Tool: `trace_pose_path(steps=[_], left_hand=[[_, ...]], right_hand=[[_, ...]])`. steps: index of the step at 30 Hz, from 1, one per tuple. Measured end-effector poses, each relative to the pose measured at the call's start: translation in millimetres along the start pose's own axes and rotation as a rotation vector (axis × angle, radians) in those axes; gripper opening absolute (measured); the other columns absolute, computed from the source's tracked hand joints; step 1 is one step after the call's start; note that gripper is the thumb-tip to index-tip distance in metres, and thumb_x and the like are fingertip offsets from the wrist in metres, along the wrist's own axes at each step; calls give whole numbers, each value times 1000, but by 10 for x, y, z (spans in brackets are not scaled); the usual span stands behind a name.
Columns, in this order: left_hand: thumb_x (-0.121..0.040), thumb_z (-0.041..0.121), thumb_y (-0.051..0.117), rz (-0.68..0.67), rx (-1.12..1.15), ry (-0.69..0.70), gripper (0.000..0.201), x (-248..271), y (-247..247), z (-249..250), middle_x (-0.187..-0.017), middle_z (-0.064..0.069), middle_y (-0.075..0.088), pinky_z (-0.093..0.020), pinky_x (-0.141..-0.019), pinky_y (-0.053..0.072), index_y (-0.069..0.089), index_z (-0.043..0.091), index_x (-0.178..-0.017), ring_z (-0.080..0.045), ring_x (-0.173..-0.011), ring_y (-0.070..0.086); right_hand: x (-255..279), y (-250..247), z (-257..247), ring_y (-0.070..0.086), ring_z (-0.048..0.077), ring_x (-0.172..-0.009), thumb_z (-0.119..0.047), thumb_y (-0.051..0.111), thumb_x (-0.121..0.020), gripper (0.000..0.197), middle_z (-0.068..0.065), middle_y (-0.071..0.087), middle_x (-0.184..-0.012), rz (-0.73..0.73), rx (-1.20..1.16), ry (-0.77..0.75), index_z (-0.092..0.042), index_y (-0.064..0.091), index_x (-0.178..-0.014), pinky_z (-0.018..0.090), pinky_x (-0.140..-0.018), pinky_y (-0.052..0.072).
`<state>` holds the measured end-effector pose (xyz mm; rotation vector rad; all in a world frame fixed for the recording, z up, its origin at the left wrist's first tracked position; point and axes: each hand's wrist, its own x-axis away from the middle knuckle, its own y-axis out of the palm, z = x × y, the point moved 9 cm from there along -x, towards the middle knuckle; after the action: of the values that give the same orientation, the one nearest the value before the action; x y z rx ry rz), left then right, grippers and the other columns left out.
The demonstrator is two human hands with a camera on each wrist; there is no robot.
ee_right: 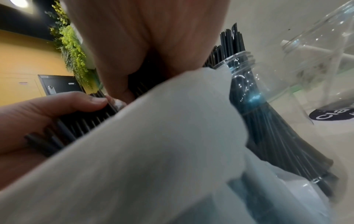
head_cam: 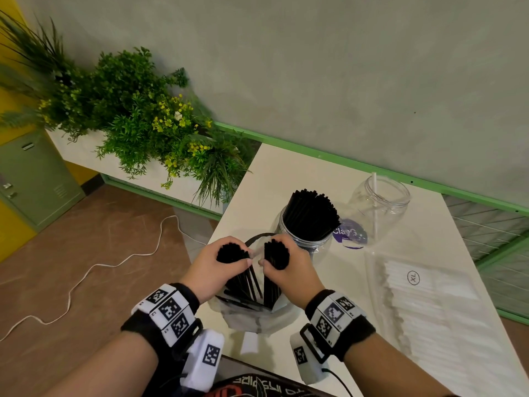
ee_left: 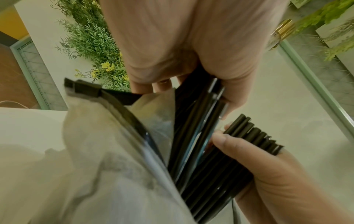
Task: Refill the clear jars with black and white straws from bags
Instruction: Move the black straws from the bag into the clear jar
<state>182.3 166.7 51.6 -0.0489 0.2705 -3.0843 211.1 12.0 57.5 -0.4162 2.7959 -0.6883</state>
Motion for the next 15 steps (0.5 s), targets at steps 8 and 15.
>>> trace_pose_path(steps=[8,15], left_hand=[[-80,5,71,87,14,-4,12,-26,-58,4,-86,3,71,-20,-78,48,67,16,-83,-9,-83,64],[-81,6,70,123,12,-28,10,-47,-72,-32,-88,-3,69,-15,-73,48,65,14,-85,-5,-79,63]], right_hand=[[-67,-429,-412,67,16,-90,9,57,-87,47,8,61,-93,200,-258,-112,-19,47,-122,25,-88,50],[-148,-1075,-602,63,40,-97,8,64,-83,42,5,61,-90,410,-518,-130,-20,50,-111,41,-87,55]])
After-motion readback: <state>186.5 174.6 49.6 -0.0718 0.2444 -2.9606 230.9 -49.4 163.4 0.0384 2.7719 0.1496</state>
